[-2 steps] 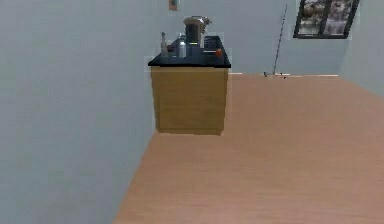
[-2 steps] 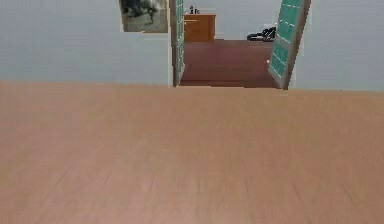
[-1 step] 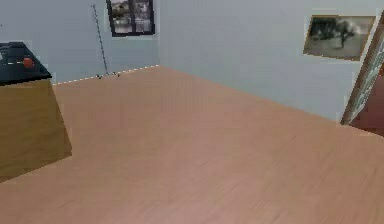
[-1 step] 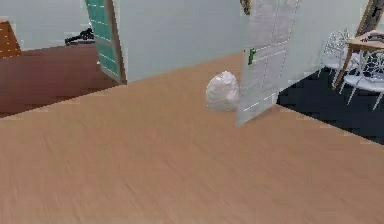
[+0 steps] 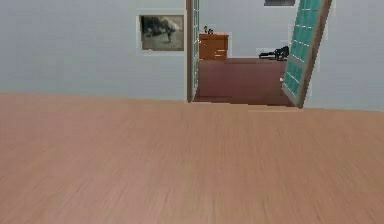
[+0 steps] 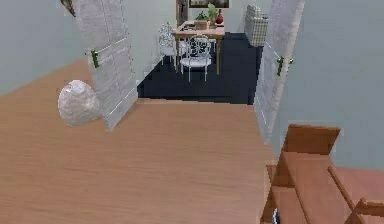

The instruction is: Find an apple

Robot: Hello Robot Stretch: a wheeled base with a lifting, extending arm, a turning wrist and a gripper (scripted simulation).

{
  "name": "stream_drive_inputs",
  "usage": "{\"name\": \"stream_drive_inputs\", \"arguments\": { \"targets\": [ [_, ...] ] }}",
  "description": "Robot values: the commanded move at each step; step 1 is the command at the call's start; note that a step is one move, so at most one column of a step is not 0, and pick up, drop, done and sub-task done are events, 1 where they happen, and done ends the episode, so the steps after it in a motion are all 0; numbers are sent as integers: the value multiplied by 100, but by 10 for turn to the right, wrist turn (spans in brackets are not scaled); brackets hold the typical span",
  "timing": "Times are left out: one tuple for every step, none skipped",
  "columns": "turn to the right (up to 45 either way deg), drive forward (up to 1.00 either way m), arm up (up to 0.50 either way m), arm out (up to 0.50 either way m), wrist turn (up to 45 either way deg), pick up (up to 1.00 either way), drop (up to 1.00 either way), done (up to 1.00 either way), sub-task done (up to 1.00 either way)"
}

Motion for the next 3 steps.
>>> {"name": "stream_drive_inputs", "arguments": {
  "targets": [
    [0, 5, 0, 0, 0, 0, 0, 0, 0],
    [-450, 0, 0, 0, 0, 0, 0, 0, 0],
    [-420, 0, 0, 0, 0, 0, 0, 0, 0]
  ]
}}
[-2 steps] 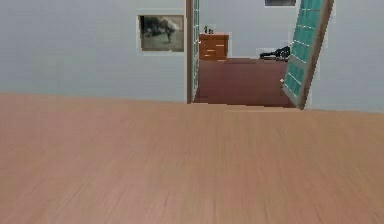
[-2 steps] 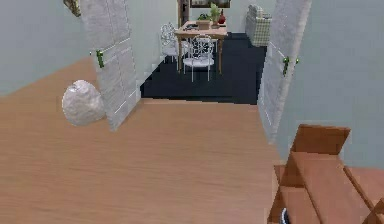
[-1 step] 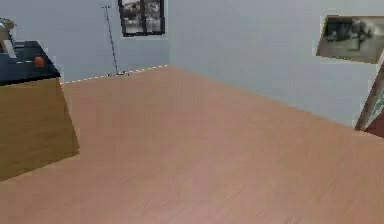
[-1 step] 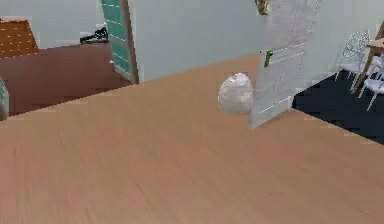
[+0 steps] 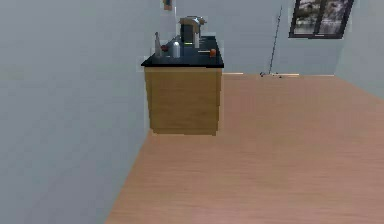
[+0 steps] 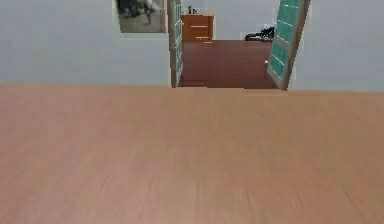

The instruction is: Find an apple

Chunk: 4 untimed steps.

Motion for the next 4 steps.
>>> {"name": "stream_drive_inputs", "arguments": {
  "targets": [
    [0, 100, 0, 0, 0, 0, 0, 0, 0],
    [0, 65, 0, 0, 0, 0, 0, 0, 0],
    [150, 0, 0, 0, 0, 0, 0, 0, 0],
    [0, 0, 0, 0, 0, 0, 0, 100, 0]
  ]
}}
